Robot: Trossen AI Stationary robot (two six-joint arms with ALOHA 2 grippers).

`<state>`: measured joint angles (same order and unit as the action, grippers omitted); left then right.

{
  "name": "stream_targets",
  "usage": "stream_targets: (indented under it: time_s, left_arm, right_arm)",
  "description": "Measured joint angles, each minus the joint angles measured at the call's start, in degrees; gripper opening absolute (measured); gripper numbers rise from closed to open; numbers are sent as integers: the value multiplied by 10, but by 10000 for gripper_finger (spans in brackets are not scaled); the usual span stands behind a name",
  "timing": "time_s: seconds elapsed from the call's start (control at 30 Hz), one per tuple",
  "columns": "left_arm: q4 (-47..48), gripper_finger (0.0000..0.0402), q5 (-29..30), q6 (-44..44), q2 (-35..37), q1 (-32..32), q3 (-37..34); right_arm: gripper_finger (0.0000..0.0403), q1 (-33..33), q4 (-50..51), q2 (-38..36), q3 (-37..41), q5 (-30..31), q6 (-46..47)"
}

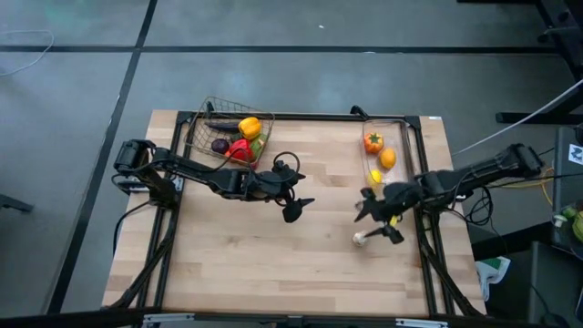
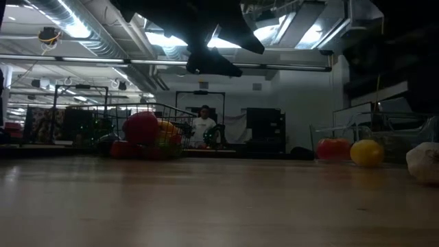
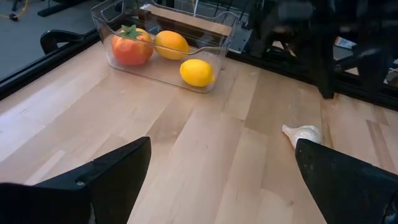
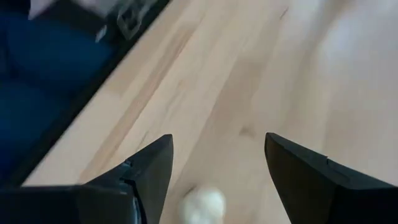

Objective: Sort produce into baskets
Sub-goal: Put the white garlic into the silver wire basket

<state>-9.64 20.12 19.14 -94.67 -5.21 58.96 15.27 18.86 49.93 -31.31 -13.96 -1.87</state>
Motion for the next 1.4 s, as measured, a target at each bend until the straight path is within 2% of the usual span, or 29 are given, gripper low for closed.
stream_targets:
  time_s: [0.2,0.37,0.77,0.9,1.0,1.23,1.4]
  left_arm:
    - [0,395,0,0,0,0,0]
    - [0,395,0,0,0,0,0]
    - [0,395,0,0,0,0,0]
    - [0,395,0,0,0,0,0]
    - [0,395,0,0,0,0,0]
    - [0,395,0,0,0,0,0]
    - [0,395,0,3,0,0,0]
  right_arm:
    - [253,78,36,56,0,60,0]
    - [253,110,48,105,0,116,0]
    - [253,114,78,200,0,121,-2]
    - [253,114,76,233,0,152,-2]
    - [253,114,66,253,0,168,-1]
    - [252,113,26,280,1,159,-2]
    - [225,113,20,283,1,157,-2]
